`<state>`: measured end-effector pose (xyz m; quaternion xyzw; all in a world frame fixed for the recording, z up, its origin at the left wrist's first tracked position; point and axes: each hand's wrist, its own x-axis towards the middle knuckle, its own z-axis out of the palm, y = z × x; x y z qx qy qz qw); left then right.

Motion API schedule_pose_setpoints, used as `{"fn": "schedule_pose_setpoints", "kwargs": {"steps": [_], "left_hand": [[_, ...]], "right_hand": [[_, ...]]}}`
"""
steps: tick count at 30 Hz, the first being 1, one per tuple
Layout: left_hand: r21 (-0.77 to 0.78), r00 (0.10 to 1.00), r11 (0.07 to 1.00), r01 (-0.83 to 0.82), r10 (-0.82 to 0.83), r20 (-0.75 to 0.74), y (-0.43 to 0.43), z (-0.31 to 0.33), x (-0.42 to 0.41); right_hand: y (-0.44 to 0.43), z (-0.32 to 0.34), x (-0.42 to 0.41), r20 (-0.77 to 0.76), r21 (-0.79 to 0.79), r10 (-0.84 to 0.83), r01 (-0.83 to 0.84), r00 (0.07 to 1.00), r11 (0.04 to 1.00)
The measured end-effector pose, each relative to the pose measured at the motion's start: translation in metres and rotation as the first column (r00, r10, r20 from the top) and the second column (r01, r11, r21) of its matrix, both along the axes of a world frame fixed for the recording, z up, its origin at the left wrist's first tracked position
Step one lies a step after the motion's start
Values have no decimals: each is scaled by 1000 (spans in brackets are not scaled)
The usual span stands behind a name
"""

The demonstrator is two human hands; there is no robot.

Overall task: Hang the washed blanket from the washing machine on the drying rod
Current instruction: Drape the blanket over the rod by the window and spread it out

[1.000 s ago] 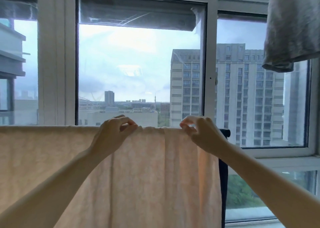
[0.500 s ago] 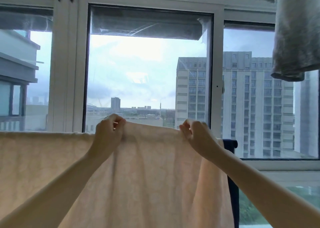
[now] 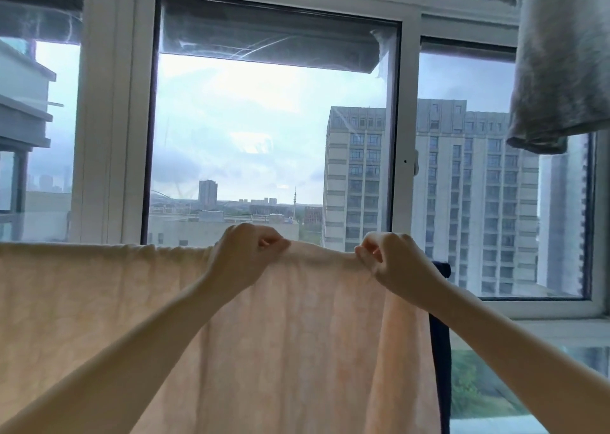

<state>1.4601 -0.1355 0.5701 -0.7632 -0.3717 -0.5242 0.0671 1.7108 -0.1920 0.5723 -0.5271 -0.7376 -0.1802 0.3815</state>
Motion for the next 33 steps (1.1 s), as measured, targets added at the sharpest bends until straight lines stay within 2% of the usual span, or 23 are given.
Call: {"fn": "schedule_pose_setpoints", "kwargs": {"steps": [3,6,9,12,21,28,33], "left_hand": [[50,993,998,-41,35,112,0,-5,-6],[16,999,1000,-6,5,43,-2,-11,-18],[1,1000,1000,-2,2,12,-2,-9,-35],[-5,999,999,-54,54,-9,-2,-8,-61],[-3,973,974,-229,228,-36,15,-18,-168],[-57,930,930,-364,359,-83,30,-23,-265],[-41,917,922,-384,376,-134,35,-28,-335]], "right_hand": [[2,1,5,-41,29,-86,87,995,996],[1,0,-1,-21,8,-90,90,996,996],[0,4,-22,25,-8,6,-6,1000,1000],[3,5,-53,62,-26,92,-90,994,996],[32,13,-149,146,36,201,-209,968,977],[63,10,-231,224,87,202,-226,953,970],[79,7,-291,219,80,225,-247,949,966]]}}
